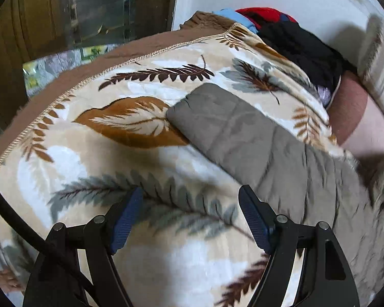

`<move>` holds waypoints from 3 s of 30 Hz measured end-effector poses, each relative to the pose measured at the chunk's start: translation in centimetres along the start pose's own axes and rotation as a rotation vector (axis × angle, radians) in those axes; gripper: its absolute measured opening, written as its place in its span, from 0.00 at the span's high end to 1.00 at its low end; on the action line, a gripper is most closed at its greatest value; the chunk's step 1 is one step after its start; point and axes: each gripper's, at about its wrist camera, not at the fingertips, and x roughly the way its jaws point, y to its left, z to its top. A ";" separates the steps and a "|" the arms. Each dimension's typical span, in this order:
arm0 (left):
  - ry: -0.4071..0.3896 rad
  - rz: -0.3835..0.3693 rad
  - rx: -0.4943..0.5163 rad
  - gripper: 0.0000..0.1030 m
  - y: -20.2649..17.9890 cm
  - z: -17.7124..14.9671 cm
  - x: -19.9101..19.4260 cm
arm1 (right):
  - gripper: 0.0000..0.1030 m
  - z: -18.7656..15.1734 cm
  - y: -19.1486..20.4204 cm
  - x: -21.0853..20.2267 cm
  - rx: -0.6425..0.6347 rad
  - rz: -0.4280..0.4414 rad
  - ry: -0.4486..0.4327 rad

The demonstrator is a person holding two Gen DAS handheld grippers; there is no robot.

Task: Fold large clothes

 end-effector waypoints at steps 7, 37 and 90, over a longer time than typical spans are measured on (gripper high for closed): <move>0.009 -0.152 -0.167 0.26 4.5 4.4 2.5 | 0.17 -0.1 0.4 0.2 -0.022 -0.014 -0.025; 0.003 -0.352 0.045 0.87 -9.9 3.8 -4.9 | 0.21 -1.4 -1.9 0.3 0.047 0.055 -0.067; -0.080 -0.101 0.481 0.32 -16.3 -26.7 -14.7 | 0.87 12.2 -10.0 7.0 0.349 0.281 0.010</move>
